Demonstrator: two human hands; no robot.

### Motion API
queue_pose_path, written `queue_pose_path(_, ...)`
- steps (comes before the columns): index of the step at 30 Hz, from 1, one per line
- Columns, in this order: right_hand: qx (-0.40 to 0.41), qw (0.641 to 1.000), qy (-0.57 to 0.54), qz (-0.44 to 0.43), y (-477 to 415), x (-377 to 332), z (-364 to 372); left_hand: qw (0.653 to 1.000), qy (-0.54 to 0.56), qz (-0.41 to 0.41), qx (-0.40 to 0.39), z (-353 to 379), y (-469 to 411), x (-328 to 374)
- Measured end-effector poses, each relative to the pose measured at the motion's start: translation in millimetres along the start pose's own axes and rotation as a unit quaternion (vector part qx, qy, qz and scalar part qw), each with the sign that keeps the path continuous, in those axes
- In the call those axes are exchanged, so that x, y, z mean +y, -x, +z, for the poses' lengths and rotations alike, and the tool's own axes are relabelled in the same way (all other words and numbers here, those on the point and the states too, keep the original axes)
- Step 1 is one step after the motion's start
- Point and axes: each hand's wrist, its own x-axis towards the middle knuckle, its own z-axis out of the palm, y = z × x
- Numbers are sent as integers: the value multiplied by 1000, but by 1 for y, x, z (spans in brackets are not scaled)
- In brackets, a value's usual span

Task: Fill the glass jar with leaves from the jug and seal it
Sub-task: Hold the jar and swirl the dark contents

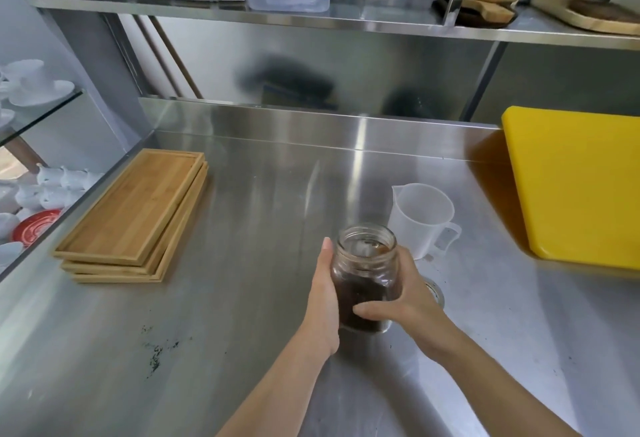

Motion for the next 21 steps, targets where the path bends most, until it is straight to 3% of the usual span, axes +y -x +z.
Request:
queue_pose_path(2, -75, 997, 28, 2, -1, -7, -12, 1000, 29, 12, -2, -2, -2, 4)
queue_pose_path(4, -32, 998, 47, -17, -4, -14, -24, 998, 47, 29, 20, -4, -4, 7)
queue_pose_path(6, 134, 989, 17, -58, -7, -22, -34, 996, 65, 49, 28, -7, -5, 11)
queue_pose_path(8, 326, 941, -50, -76, -10, -23, -36, 994, 77, 64, 39, -5, -5, 12)
queue_pose_path(10, 416, 905, -76, -54, -13, -19, -20, 993, 80, 63, 58, 6, -1, 8)
queue_pose_path(15, 316, 938, -133, 49, -13, 0, 34, 991, 85, 68, 72, 24, 5, -7)
queue_pose_path(18, 246, 967, -64, 16, -11, -3, 22, 990, 84, 74, 84, 18, 3, -8)
queue_pose_path(21, 295, 954, -27, -38, -8, -6, 5, 989, 88, 85, 84, 13, 1, -5)
